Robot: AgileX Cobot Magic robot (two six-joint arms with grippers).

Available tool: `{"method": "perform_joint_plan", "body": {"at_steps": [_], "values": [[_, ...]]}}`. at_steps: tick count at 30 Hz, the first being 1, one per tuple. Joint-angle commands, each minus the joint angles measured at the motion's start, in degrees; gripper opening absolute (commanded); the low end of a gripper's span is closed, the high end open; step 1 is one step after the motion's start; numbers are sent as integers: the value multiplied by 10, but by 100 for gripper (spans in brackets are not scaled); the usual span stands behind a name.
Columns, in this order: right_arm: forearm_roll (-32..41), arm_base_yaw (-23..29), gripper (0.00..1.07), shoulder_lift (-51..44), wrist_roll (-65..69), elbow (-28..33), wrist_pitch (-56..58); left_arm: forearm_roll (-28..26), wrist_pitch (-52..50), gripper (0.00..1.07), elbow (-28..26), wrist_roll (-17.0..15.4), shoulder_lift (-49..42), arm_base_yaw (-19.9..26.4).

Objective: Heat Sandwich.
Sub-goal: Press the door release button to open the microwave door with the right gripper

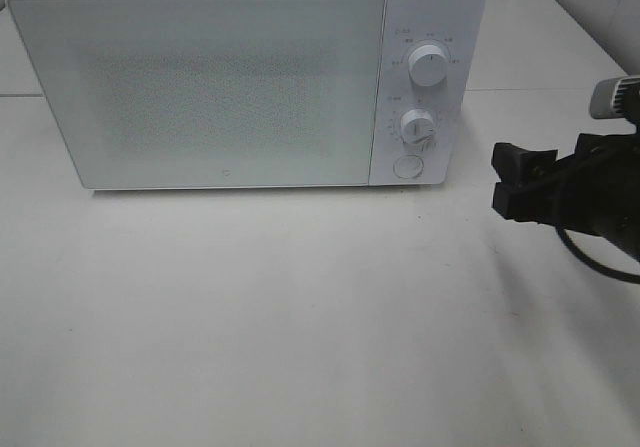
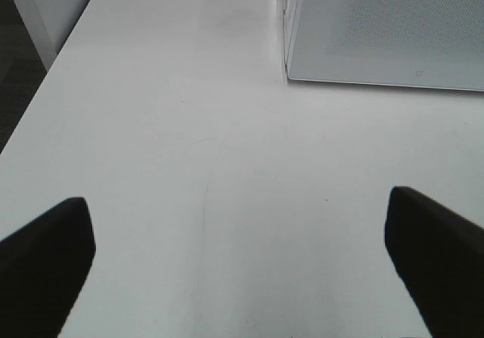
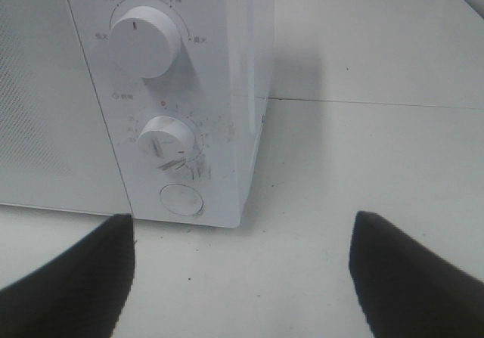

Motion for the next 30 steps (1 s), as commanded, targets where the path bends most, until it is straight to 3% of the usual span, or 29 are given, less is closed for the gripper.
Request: {"method": "perform_joint_plan", "body": {"at_steps": [1, 6, 13, 21, 30], "values": [[53, 41, 76, 29, -11, 1, -41, -4, -5, 100, 2, 0, -4, 2], [131, 112, 76, 82, -17, 0, -87, -4, -5, 100, 2, 0, -4, 2], [198, 166, 76, 128, -21, -6, -103, -4, -5, 100, 2, 0, -4, 2], [231, 203, 76, 155, -43, -38, -99, -4, -5, 100, 2, 0, -4, 2], [250, 209, 75, 155, -52, -45, -98, -4, -5, 100, 2, 0, -4, 2]]}}
